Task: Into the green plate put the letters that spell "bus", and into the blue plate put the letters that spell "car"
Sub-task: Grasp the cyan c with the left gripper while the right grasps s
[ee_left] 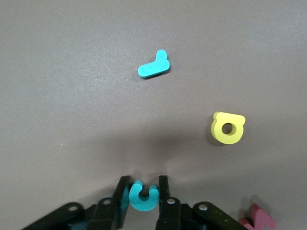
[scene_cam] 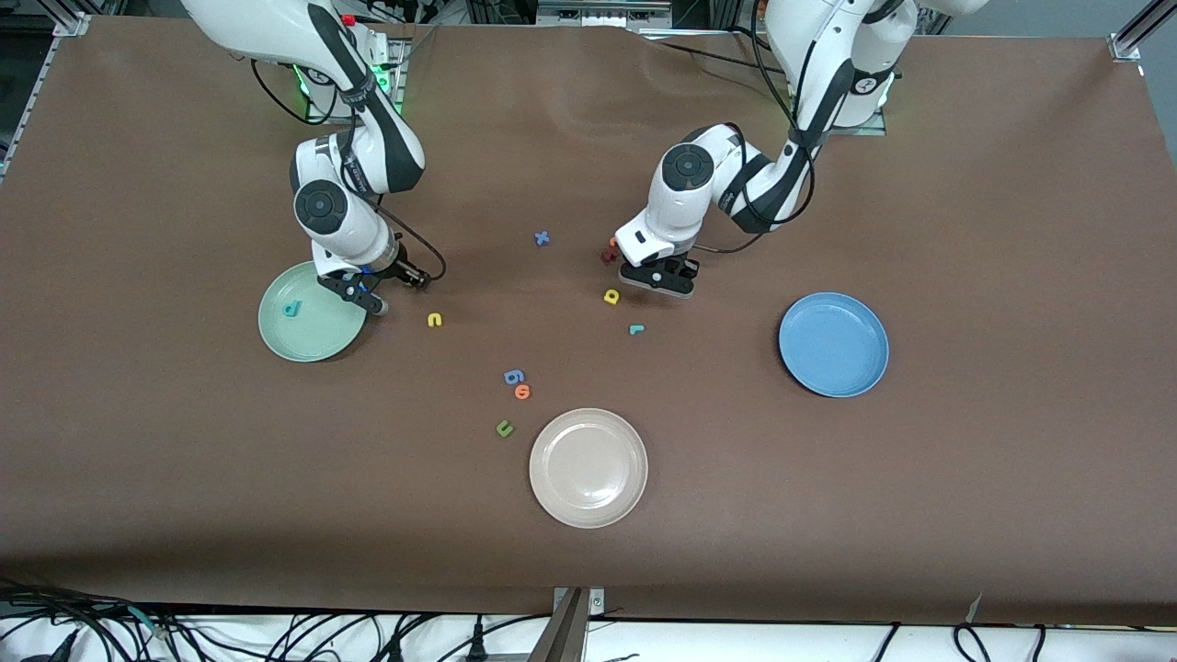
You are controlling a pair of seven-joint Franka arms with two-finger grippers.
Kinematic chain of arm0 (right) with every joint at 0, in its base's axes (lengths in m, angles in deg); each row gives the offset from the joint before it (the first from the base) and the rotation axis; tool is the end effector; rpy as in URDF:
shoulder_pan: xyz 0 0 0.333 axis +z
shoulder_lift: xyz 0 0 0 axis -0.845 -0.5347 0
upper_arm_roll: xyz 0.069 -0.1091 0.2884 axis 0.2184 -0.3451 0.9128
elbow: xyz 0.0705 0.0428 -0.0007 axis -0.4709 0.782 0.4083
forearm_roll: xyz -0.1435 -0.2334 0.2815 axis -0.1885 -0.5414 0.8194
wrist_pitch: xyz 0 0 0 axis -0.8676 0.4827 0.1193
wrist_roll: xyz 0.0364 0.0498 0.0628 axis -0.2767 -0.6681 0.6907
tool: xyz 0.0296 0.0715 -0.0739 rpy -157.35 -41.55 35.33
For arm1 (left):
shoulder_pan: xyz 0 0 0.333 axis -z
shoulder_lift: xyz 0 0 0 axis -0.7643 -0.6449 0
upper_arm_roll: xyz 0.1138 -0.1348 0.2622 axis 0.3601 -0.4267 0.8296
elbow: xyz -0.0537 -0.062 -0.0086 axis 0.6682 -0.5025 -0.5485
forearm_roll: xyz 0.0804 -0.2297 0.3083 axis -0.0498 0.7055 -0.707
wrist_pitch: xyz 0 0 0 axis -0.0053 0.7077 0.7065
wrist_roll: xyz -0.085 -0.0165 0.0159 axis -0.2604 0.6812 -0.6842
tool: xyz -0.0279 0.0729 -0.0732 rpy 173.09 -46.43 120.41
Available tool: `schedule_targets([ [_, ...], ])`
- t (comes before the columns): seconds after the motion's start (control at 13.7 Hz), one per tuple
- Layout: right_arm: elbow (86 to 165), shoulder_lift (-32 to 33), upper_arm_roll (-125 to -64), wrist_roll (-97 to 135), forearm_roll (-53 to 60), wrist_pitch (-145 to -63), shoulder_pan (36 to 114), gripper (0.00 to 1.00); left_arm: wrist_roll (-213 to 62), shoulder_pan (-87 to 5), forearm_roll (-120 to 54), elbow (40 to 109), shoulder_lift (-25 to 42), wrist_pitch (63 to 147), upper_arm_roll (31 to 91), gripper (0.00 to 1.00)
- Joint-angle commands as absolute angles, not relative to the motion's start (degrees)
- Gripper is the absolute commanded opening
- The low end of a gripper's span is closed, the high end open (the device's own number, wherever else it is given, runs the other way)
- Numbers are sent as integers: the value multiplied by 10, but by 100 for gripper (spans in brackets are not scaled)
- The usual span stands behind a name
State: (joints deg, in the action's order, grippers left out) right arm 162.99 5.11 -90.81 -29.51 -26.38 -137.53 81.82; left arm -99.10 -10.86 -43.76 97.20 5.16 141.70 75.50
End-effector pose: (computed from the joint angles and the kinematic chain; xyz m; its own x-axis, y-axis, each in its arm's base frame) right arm 0.4569 0.1825 0.1745 0.8809 -0.4609 -0.1074 -0.4586 -0.8874 0.0467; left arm 0.4219 -0.3917 0.1721 0.9694 -0.2425 0.0373 -0.2439 -0.9691 0.0379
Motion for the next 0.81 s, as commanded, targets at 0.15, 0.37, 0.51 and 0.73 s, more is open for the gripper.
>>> schedule_targets([
  [0.15,1638,49,-905,-285,-259,-1380,814,9,-971,-122,-430,993,47,1411,753,12],
  [0.37,1628,59,-905,-286,-259,-1363,814,9,-937,-144,-431,977,51,1373,753,6],
  [0.51,1600,83,-909,-285,-259,-1298,814,9,-849,-214,-430,971,81,1318,751,6],
  [0.73,1510,98,-942,-272,-260,-1144,813,9,-744,-304,-432,951,125,1233,753,4],
])
